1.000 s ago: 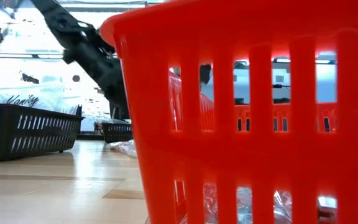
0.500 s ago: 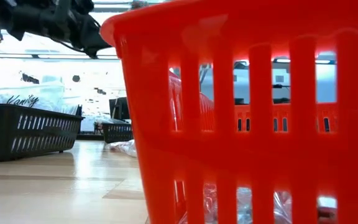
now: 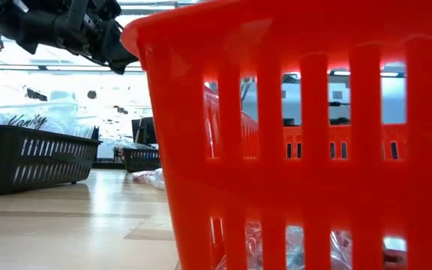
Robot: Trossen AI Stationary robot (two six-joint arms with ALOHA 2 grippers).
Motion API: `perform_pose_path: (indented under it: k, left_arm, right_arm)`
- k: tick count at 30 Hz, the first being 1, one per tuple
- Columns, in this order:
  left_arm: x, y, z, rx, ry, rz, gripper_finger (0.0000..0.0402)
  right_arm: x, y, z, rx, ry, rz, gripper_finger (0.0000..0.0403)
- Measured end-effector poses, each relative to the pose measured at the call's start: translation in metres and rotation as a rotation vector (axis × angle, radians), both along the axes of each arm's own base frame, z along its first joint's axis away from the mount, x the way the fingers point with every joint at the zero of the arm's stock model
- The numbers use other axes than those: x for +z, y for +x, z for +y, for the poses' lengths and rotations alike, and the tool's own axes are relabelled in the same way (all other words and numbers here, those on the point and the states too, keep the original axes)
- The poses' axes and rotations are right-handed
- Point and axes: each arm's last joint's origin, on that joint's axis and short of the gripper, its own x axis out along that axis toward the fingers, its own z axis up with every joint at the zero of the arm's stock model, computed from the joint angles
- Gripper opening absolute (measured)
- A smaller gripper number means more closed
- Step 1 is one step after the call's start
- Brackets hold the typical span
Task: Pick & Place Travel size toiletries
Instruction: Put the black hair brush into the right red bin
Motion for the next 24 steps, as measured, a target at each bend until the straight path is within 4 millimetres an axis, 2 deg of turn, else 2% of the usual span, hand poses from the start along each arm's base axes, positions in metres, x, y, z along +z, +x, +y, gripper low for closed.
perform_pose_path:
  k: [4, 8, 15, 19, 21, 24]
  left_arm:
    - [-0.003, 0.004, 0.001, -0.004, -0.016, 0.003, 0.0002]
    - [0.0, 0.006, 0.001, -0.004, -0.009, -0.032, 0.0002]
    - [0.016, 0.008, -0.003, -0.036, -0.021, -0.097, 0.0002]
    - [0.018, 0.01, -0.012, -0.087, -0.024, -0.103, 0.0002]
    - [0.017, 0.01, -0.016, -0.11, -0.025, -0.099, 0.0002]
    - [0.018, 0.01, -0.021, -0.136, -0.024, -0.105, 0.0002]
  right_arm:
    - [0.007, -0.025, 0.02, -0.046, 0.238, 0.035, 0.0002]
    - [0.002, -0.051, 0.043, -0.23, 0.577, 0.14, 0.0001]
    - [-0.026, -0.091, 0.118, -0.59, 1.035, 0.201, 0.0001]
    - [-0.043, -0.109, 0.156, -0.823, 1.159, 0.314, 0.0001]
    - [-0.047, -0.114, 0.172, -0.907, 1.154, 0.42, 0.0001]
    - [-0.05, -0.104, 0.183, -0.959, 1.107, 0.503, 0.0]
